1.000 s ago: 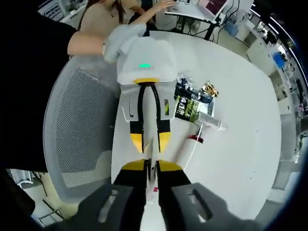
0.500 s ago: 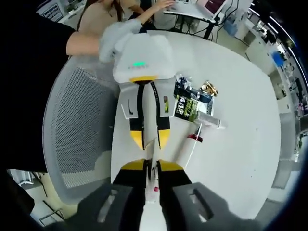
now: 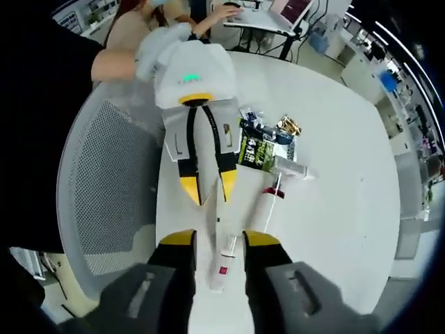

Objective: Arrange the skincare products in the storage area until every visible bottle or jar stands upright without overlapping.

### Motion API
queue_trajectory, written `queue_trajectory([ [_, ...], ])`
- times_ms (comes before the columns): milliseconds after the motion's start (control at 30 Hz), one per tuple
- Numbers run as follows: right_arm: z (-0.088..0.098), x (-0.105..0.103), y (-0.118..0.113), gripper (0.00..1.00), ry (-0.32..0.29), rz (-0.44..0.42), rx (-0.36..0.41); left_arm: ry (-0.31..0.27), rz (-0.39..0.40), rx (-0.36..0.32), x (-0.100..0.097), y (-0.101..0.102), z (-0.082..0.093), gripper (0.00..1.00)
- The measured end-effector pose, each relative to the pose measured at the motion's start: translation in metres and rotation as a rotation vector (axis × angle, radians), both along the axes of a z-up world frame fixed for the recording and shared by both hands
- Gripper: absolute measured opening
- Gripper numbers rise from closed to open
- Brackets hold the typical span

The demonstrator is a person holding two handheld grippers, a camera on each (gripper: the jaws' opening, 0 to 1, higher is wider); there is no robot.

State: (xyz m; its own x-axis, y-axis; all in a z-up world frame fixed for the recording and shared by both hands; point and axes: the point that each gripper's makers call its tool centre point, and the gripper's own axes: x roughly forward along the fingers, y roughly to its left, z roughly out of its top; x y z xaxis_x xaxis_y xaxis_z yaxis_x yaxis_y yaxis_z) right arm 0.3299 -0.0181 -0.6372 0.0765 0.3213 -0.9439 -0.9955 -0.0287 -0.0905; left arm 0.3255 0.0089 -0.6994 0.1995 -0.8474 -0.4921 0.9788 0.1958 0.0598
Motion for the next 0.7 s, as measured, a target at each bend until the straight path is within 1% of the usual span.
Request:
queue_trajectory([
  [33,0.000,0.000,-0.002,0.30,-0.007,-0.004,0.008,0.000,0.006,0.012,0.000,0.002,-0.001,0.19],
  [100,-0.001,0.002,-0.007,0.35,-0.018,-0.020,0.022,0.002,0.029,0.058,0.000,0.011,-0.004,0.20],
  [133,-0.001,0.001,-0.009,0.38,-0.021,-0.026,0.029,0.001,0.050,0.094,0.001,0.018,-0.005,0.22],
  [167,-0.002,0.001,-0.012,0.42,-0.018,-0.044,0.037,-0.011,0.053,0.105,0.001,0.020,-0.004,0.23],
  [233,-0.003,0.000,-0.015,0.46,-0.020,-0.071,0.059,-0.035,0.086,0.149,0.005,0.030,-0.002,0.24],
  [267,-0.003,0.000,-0.016,0.49,-0.021,-0.073,0.062,-0.040,0.104,0.166,0.006,0.035,-0.001,0.26],
  [300,-0.003,0.001,-0.018,0.51,-0.027,-0.092,0.082,-0.039,0.119,0.177,0.006,0.038,0.001,0.29],
  [367,-0.003,0.001,-0.020,0.55,-0.034,-0.108,0.095,-0.031,0.159,0.193,0.007,0.045,0.005,0.37],
  [433,-0.001,0.002,-0.022,0.58,-0.049,-0.132,0.126,-0.035,0.191,0.208,0.007,0.052,0.009,0.46],
  [467,0.000,0.002,-0.024,0.61,-0.052,-0.147,0.144,-0.040,0.205,0.216,0.007,0.055,0.011,0.48],
  [533,0.001,-0.001,-0.025,0.64,-0.052,-0.167,0.171,-0.039,0.216,0.234,0.005,0.061,0.013,0.48],
  [600,0.001,-0.004,-0.028,0.68,-0.053,-0.191,0.210,-0.030,0.259,0.241,0.005,0.068,0.017,0.48],
  [667,0.000,-0.006,-0.030,0.71,-0.060,-0.213,0.234,-0.038,0.309,0.232,0.009,0.073,0.023,0.51],
  [700,0.000,-0.006,-0.031,0.73,-0.068,-0.223,0.246,-0.024,0.324,0.229,0.008,0.075,0.024,0.51],
])
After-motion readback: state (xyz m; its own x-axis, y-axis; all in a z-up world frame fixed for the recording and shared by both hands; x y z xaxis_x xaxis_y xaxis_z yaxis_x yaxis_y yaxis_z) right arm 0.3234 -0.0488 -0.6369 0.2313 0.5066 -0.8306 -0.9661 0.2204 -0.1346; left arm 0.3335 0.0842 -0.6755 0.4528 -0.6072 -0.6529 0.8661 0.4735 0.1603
